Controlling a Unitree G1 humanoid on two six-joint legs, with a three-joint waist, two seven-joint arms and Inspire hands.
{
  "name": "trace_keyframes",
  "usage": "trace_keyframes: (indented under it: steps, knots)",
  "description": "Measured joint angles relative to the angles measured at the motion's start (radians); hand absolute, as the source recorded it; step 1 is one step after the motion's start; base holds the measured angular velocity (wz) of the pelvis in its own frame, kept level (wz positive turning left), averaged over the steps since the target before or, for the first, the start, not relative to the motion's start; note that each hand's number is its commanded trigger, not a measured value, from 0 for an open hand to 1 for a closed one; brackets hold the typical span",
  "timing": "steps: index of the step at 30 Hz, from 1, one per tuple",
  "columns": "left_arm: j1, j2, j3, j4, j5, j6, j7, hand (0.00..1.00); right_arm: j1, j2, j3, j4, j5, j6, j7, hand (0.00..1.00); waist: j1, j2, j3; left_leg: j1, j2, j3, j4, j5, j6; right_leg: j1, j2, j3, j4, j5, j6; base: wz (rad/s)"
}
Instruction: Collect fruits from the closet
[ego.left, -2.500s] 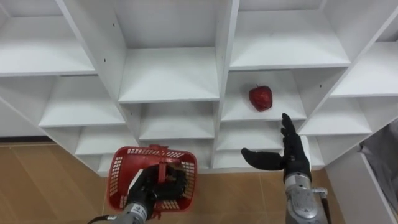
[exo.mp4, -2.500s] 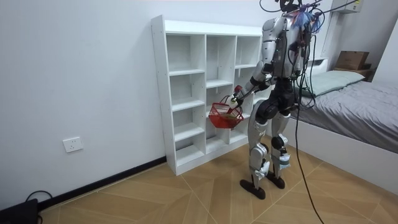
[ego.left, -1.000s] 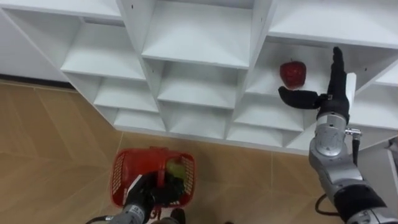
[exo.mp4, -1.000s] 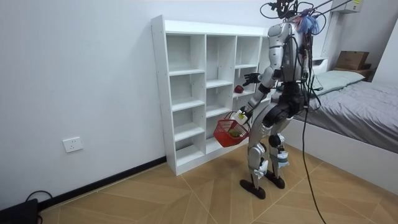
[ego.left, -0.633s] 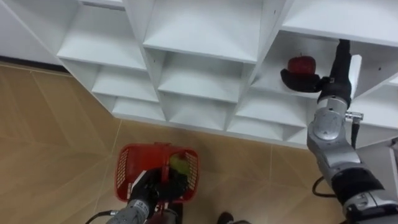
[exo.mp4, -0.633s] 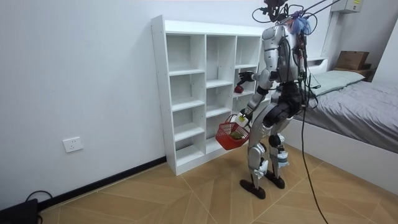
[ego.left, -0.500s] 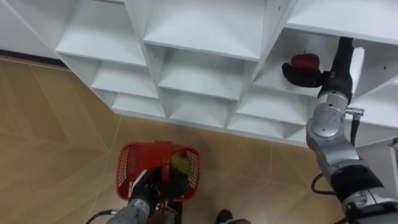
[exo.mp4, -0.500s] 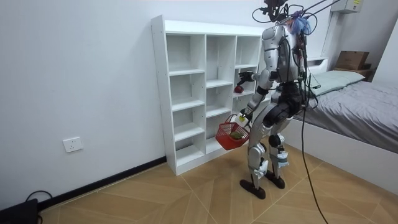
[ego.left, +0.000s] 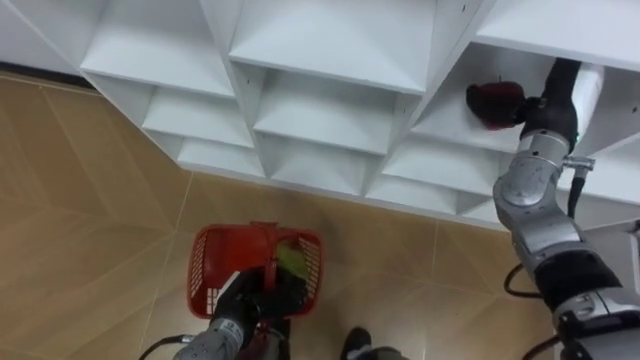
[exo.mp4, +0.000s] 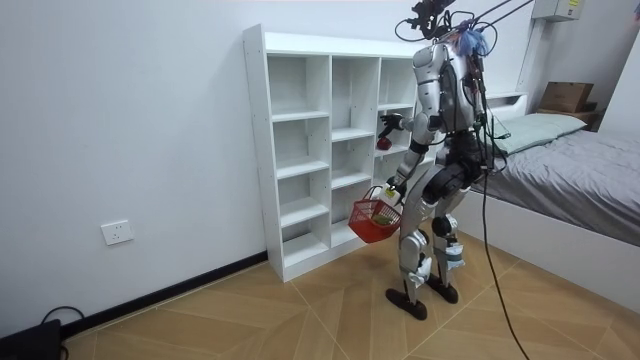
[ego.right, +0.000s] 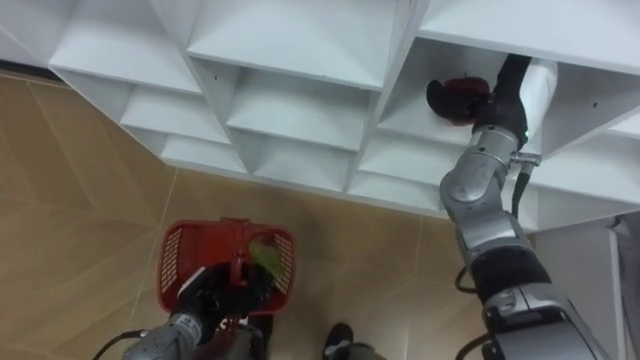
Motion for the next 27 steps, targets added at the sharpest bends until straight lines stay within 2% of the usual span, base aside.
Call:
trace_keyframes:
  steps: [8, 17, 27]
  knots:
    - [-0.015, 0.001, -0.019, -0.026, -0.001, 0.032, -0.001, 1.0, -0.004, -0.004, 0.0, 0.03, 0.026, 0.066, 0.01, 0.0, 0.0, -0.004, 0.0025, -0.041, 0.001, 0.002, 0.001, 0.006, 0.0, -0.043, 0.0, 0.0, 0.003, 0.001, -0.002, 0.0]
    - [-0.007, 0.017, -0.048, -0.059, -0.001, 0.034, 0.0, 1.0, -0.003, -0.004, 0.0, 0.099, 0.076, 0.066, 0.026, 0.0, -0.002, -0.004, 0.0033, -0.056, 0.003, 0.003, 0.001, 0.007, -0.001, -0.056, 0.001, -0.003, 0.001, 0.001, -0.002, 0.0]
    - [-0.008, 0.017, -0.059, -0.064, -0.002, 0.034, 0.0, 1.0, -0.004, -0.005, 0.0, 0.106, 0.075, 0.066, 0.026, 0.0, -0.001, -0.004, 0.0047, -0.064, 0.003, 0.003, 0.0, 0.007, -0.001, -0.064, 0.002, -0.003, 0.001, 0.001, -0.002, 0.0]
